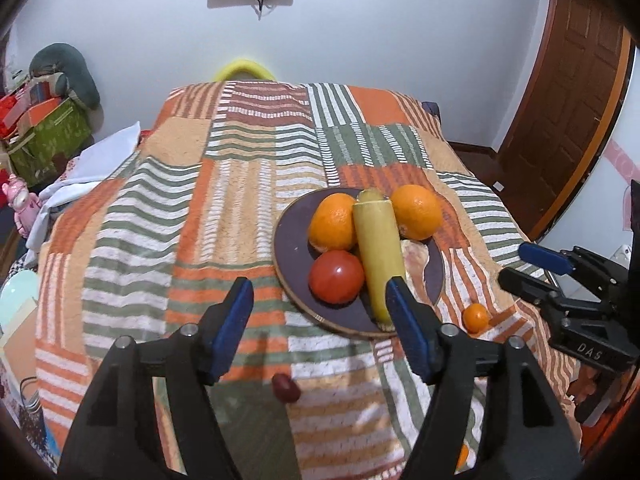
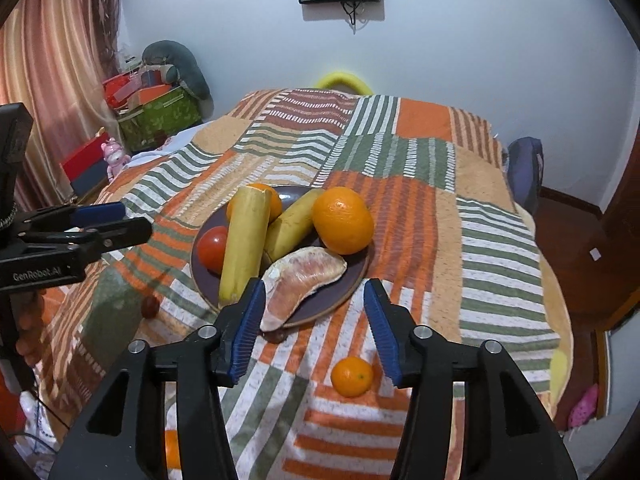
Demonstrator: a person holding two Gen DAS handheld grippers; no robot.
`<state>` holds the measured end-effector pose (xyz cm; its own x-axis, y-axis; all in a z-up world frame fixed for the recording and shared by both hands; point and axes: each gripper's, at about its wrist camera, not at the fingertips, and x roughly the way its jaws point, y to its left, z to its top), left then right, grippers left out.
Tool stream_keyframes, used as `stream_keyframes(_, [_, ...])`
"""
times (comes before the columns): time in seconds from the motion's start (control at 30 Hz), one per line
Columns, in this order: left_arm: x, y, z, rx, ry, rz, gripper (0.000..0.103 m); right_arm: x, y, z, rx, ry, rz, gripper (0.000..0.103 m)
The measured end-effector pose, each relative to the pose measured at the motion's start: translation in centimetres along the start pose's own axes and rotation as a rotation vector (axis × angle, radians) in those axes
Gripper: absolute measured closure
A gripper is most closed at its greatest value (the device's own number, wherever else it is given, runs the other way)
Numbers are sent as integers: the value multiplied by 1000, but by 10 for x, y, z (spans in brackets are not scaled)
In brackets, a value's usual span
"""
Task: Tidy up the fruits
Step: 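Grasp the dark red date with the left tool while the right tool grasps a small mandarin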
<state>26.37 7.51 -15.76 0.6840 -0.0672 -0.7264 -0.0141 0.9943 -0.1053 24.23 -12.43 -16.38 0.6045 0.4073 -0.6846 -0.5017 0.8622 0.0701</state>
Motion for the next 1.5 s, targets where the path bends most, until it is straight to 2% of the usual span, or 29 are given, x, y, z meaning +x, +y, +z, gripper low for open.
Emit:
stream_keyframes(0.13, [-9, 9, -14, -11, 21, 22, 34, -9, 1, -10, 11, -1, -9, 49])
stream_keyframes(0.37, [-8, 22, -41, -35, 74, 40, 34, -5, 2, -30, 20, 46, -29, 49])
stream_keyframes(0.67, [9, 25, -66, -62, 121, 13, 34, 16, -5, -55, 58, 130, -25, 49])
stream_keyframes(0.77, [21, 24, -70, -62, 144, 8, 37, 26, -9, -58, 66, 150, -39, 49])
stream_keyframes(0.97, [44, 28, -74, -56, 188, 10, 55, 44, -23, -65, 100, 190, -50, 49])
stream_keyframes(1.07, [49, 31, -76, -62, 194, -11, 61, 50, -28, -66, 124, 200, -35, 49])
stream_keyframes(1.13, [51, 31, -78, -59, 196, -23, 70, 52, -30, -66, 148, 197, -26, 49])
stream_keyframes(1.23, [52, 31, -80, -51, 191, -18, 75, 54, -30, -67, 158, 190, -19, 49])
stream_keyframes(1.27, [52, 31, -80, -51, 187, -18, 76, 54, -29, -67, 151, 185, -25, 51])
stream_keyframes(1.33, [52, 31, -80, -51, 182, -17, 82, 56, -27, -66, 142, 188, -22, 63])
stream_keyframes(1.43, [51, 31, -80, -53, 182, -21, 84, 57, -25, -65, 122, 184, -33, 71])
stream_keyframes(1.5, [50, 30, -80, -52, 181, -13, 84, 55, -23, -64, 111, 178, -37, 71])
